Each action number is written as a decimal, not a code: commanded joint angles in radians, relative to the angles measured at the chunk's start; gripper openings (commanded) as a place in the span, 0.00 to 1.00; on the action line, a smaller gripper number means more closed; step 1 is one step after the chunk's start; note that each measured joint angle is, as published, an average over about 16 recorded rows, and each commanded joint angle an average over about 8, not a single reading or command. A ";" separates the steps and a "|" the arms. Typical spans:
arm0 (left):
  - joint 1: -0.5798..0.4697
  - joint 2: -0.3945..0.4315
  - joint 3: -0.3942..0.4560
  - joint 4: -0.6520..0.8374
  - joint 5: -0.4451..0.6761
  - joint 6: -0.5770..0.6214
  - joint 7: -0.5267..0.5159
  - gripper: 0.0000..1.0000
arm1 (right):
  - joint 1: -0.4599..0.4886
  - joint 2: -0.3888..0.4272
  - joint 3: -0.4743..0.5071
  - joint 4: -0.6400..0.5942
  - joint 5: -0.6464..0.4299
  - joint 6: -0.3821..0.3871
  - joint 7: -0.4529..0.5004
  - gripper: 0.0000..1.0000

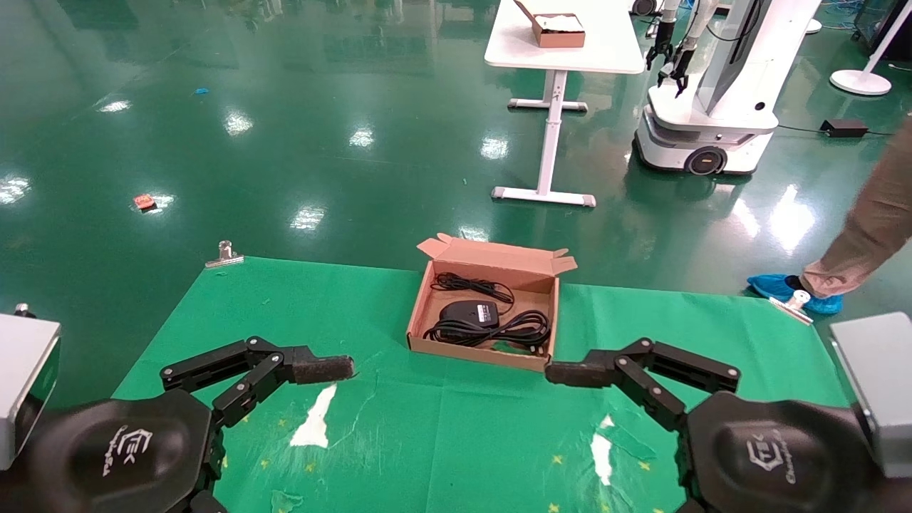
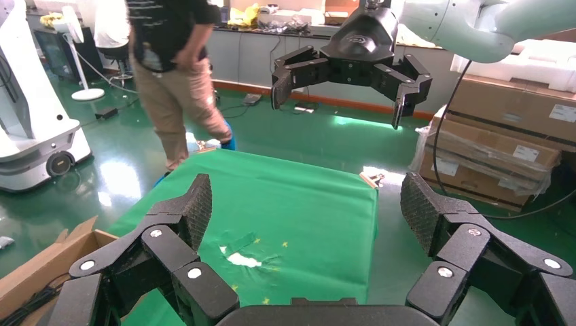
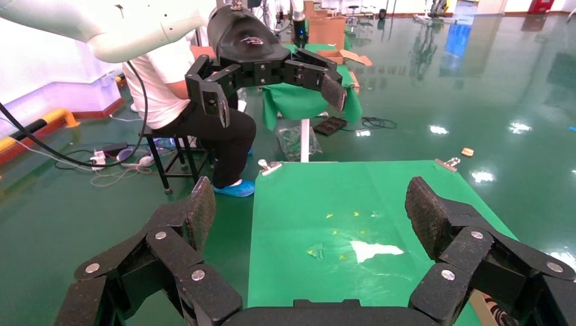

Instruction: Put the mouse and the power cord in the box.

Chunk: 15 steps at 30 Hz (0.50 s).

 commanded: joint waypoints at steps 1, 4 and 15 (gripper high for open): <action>-0.001 0.001 0.001 0.001 0.001 -0.002 0.000 1.00 | 0.003 -0.001 -0.001 -0.003 -0.002 0.001 -0.001 1.00; -0.001 0.002 0.001 0.003 0.002 -0.003 0.000 1.00 | 0.005 -0.002 -0.002 -0.006 -0.004 0.002 -0.002 1.00; -0.002 0.005 0.003 0.005 0.004 -0.006 0.000 1.00 | 0.010 -0.004 -0.004 -0.013 -0.008 0.003 -0.005 1.00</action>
